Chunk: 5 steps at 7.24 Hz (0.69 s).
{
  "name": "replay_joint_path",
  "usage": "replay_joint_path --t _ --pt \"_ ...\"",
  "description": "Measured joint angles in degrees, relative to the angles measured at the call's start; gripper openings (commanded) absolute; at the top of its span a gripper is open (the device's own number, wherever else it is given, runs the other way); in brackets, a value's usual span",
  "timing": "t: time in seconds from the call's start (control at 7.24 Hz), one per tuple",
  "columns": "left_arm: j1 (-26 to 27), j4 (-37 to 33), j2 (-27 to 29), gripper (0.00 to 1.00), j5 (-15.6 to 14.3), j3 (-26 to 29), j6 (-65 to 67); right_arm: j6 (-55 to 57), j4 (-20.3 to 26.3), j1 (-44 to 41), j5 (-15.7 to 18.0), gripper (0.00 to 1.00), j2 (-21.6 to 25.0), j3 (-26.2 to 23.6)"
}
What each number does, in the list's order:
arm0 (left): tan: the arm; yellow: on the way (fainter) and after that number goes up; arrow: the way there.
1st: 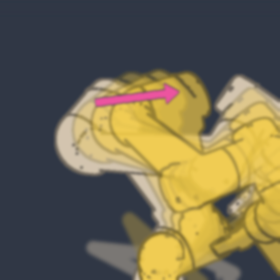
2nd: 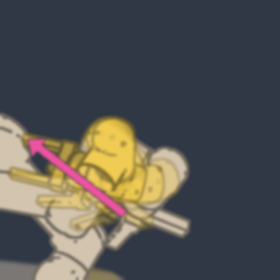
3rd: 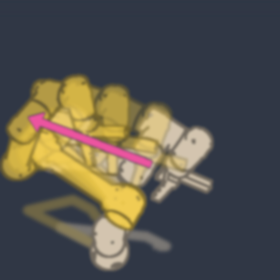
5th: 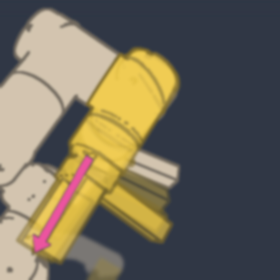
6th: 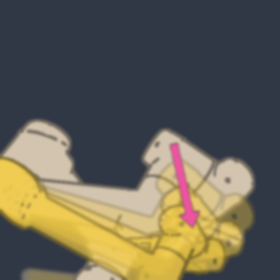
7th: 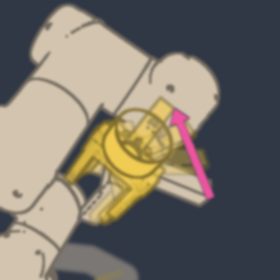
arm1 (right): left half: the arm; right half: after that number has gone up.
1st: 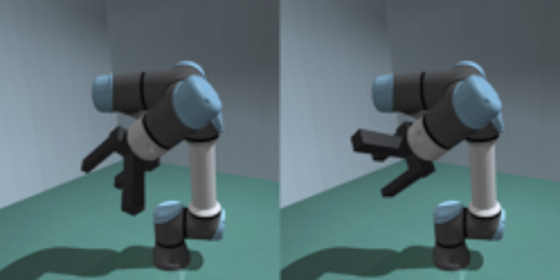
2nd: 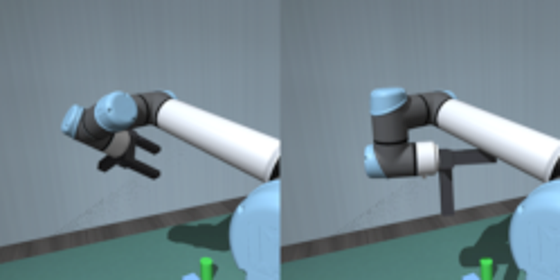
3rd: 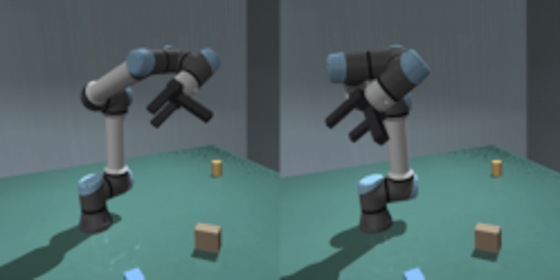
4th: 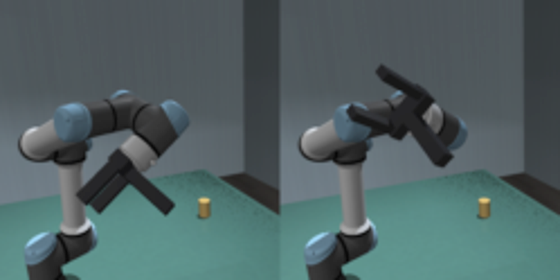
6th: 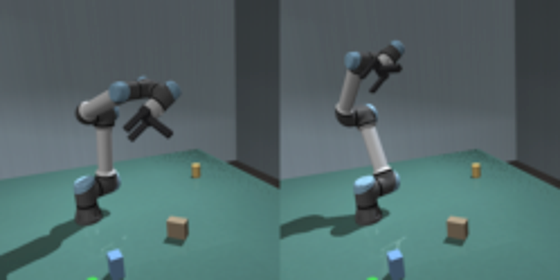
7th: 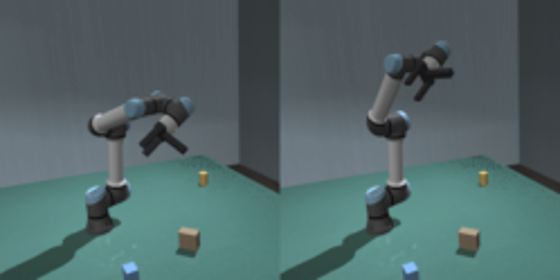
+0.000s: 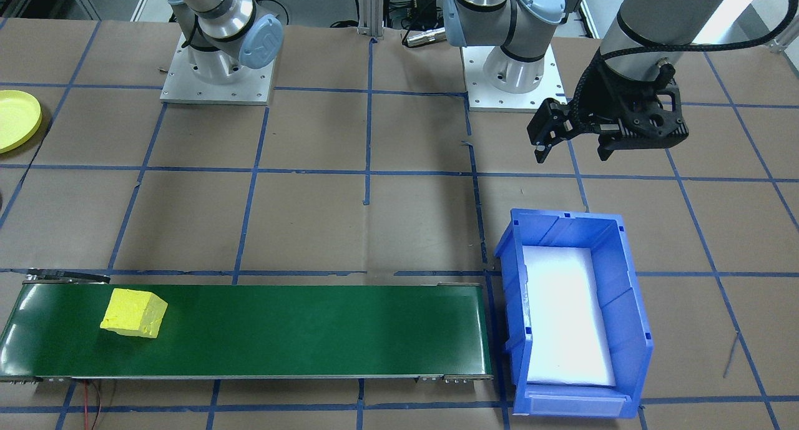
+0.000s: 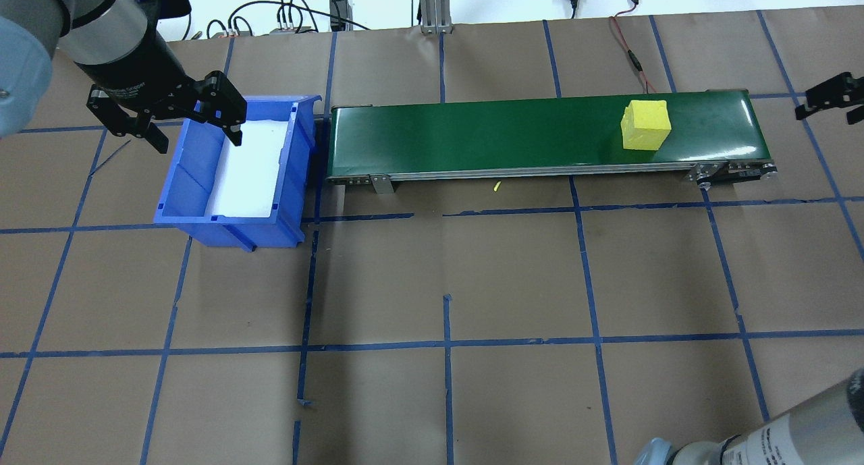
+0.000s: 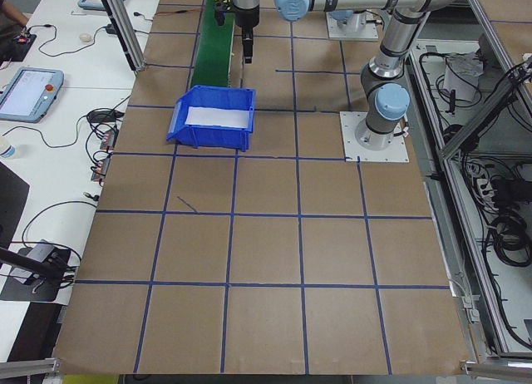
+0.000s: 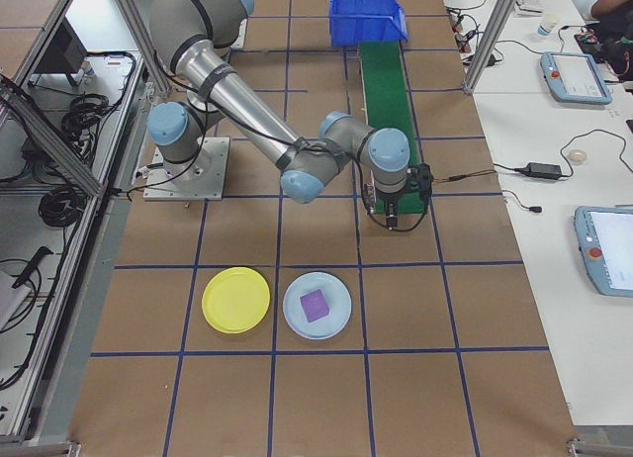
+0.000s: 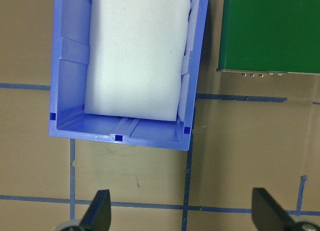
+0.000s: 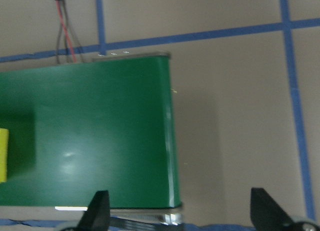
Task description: Move block left to right into plate
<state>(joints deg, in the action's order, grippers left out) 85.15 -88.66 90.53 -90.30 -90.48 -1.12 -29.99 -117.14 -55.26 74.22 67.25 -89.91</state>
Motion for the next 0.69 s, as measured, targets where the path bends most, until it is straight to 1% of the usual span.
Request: replay_joint_path --t 0.28,0.41,0.69 --pt "-0.11 0.05 0.00 1.00 0.09 -0.04 -0.08 11.13 -0.28 -6.74 -3.31 1.00 -0.06 0.08" --pt "-0.13 0.05 0.00 1.00 0.11 -0.07 -0.10 15.93 -0.38 -8.45 -4.88 1.00 -0.25 0.07" --pt "-0.15 -0.01 0.00 1.00 0.06 -0.12 -0.11 19.35 -0.53 -9.46 -7.18 1.00 -1.66 0.02"
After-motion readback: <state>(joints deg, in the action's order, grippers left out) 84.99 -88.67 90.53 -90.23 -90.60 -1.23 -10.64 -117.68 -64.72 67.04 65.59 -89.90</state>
